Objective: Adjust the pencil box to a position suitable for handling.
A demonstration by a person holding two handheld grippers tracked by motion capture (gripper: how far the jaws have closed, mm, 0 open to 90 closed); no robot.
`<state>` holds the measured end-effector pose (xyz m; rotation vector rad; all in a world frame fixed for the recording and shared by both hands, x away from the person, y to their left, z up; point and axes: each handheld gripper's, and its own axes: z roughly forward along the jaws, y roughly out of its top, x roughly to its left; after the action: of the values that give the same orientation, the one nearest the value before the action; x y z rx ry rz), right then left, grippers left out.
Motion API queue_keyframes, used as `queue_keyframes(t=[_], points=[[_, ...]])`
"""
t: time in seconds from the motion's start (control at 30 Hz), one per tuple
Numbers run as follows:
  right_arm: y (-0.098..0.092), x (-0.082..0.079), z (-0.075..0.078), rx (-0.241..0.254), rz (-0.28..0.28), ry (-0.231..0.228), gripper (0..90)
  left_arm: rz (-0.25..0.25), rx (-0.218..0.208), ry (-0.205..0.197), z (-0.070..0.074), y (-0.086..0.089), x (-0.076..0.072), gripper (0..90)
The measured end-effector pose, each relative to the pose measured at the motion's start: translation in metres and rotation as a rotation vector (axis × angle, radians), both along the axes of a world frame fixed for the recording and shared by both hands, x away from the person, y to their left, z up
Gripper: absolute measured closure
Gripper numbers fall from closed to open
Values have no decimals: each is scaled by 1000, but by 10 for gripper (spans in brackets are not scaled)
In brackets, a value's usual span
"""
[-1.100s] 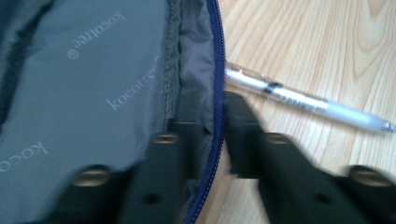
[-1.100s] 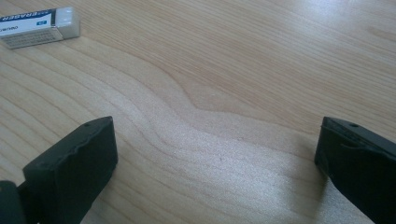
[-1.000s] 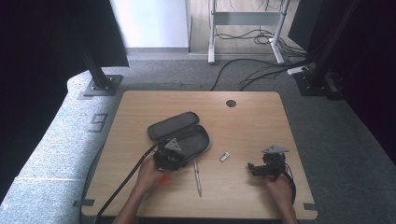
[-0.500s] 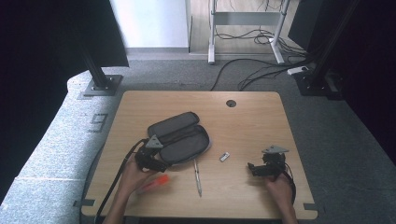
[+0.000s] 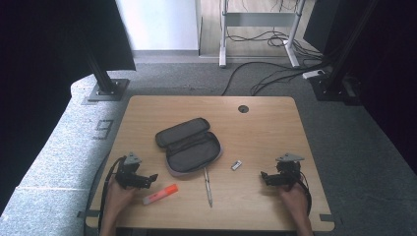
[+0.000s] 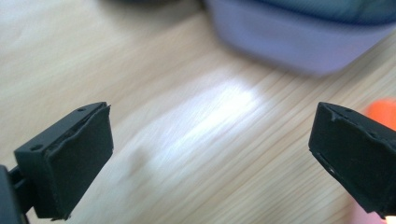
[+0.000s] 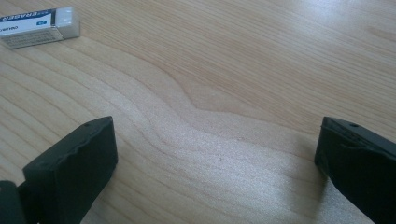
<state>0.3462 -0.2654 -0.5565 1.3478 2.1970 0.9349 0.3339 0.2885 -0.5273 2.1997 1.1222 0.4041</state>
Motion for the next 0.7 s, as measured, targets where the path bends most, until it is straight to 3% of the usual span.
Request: queue_keyframes(t=[0.2,0.33,0.7], points=[[0,0,0,-1,1,0,0,35,12,23,-17,13,-2,0],[0,0,0,-1,1,0,0,52,3,-2,-20,18,-5,0],[0,0,0,1,1,0,0,66,2,-3,-20,18,-6,0]])
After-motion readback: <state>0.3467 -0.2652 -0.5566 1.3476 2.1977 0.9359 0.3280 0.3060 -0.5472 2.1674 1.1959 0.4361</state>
